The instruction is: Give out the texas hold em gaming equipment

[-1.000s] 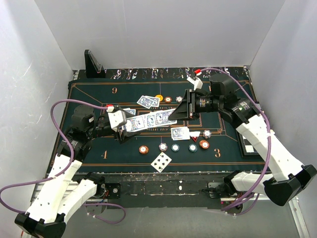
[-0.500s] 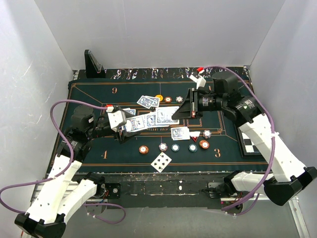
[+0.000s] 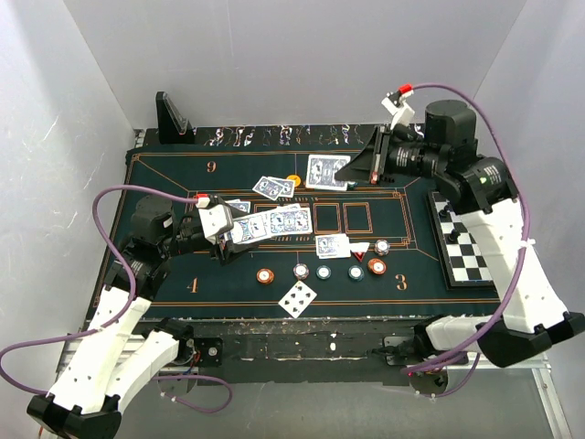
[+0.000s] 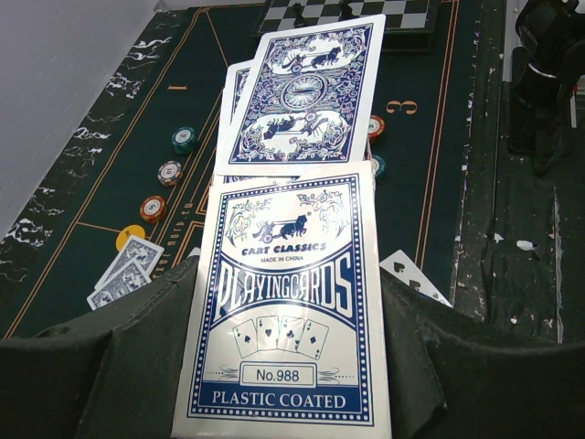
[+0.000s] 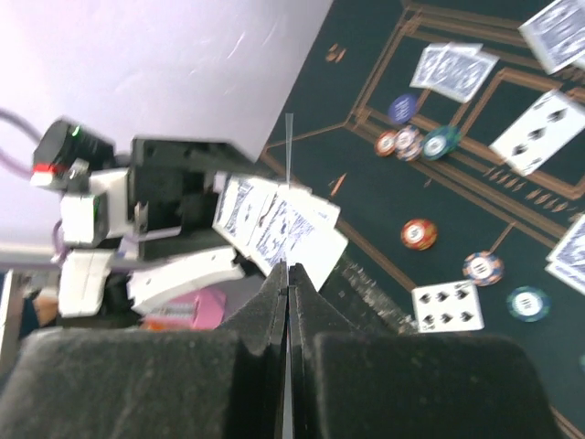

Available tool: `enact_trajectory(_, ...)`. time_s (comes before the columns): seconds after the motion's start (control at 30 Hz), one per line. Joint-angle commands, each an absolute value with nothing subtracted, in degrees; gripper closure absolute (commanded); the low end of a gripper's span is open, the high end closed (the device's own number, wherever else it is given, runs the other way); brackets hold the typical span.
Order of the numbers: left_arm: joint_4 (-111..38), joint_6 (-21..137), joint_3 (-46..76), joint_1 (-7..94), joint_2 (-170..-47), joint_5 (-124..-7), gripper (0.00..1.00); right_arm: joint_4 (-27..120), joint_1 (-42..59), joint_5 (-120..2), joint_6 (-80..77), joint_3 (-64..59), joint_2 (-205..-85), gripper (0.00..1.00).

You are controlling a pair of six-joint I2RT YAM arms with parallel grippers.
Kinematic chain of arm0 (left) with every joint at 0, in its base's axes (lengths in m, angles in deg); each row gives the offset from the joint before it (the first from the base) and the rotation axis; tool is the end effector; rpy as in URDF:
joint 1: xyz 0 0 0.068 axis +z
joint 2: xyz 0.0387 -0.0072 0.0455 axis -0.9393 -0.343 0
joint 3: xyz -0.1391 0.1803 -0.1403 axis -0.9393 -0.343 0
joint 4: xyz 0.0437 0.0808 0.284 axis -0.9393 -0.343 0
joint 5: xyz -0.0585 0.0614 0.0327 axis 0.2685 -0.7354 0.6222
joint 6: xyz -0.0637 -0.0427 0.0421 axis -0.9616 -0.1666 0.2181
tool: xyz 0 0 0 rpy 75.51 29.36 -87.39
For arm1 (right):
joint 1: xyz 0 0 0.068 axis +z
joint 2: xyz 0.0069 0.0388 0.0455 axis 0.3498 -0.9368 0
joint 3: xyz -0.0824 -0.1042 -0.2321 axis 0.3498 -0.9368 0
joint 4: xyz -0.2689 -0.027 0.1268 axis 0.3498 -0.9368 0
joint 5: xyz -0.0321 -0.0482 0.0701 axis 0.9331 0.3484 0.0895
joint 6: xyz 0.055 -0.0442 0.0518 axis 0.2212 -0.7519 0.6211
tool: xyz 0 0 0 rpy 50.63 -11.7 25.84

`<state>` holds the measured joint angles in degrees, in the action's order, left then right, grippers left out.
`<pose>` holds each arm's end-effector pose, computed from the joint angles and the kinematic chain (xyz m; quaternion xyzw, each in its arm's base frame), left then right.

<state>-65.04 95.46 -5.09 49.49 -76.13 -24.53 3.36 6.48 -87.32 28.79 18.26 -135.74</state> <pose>0.1872 -0.1326 0.3561 0.5139 0.5793 -0.3121 0.5505 0.2485 0.1774 0.4878 -0.1090 0.7873 0.5061 0.3348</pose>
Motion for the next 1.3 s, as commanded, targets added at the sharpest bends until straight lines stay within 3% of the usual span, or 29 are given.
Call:
enact_trajectory(0.0, -64.92, 95.69, -4.82, 49.64, -74.99, -24.43, 1.0, -2.49, 5.1, -76.32, 21.28, 25.51, -140.55, 0.99)
enact_trajectory(0.33, -66.07, 95.26, -3.6, 49.73, -74.29, -24.17, 1.0, -1.72, 6.5, -51.71, 12.66, 26.75, -160.05, 0.99)
enact_trajectory(0.5, -66.5, 94.82, -2.81, 49.73, -74.2, -23.99, 1.0, -3.47, 10.89, -31.68, 7.04, 35.52, -173.59, 0.99)
enact_trajectory(0.73, -67.38, 94.82, -2.63, 49.73, -73.58, -23.9, 1.0, -2.78, 19.94, -16.46, -1.66, 46.7, -189.59, 0.99)
enact_trajectory(1.27, -68.97, 95.43, -2.28, 49.73, -72.53, -23.64, 1.0, -0.75, 29.53, -13.36, -2.29, 44.51, -201.21, 0.99)
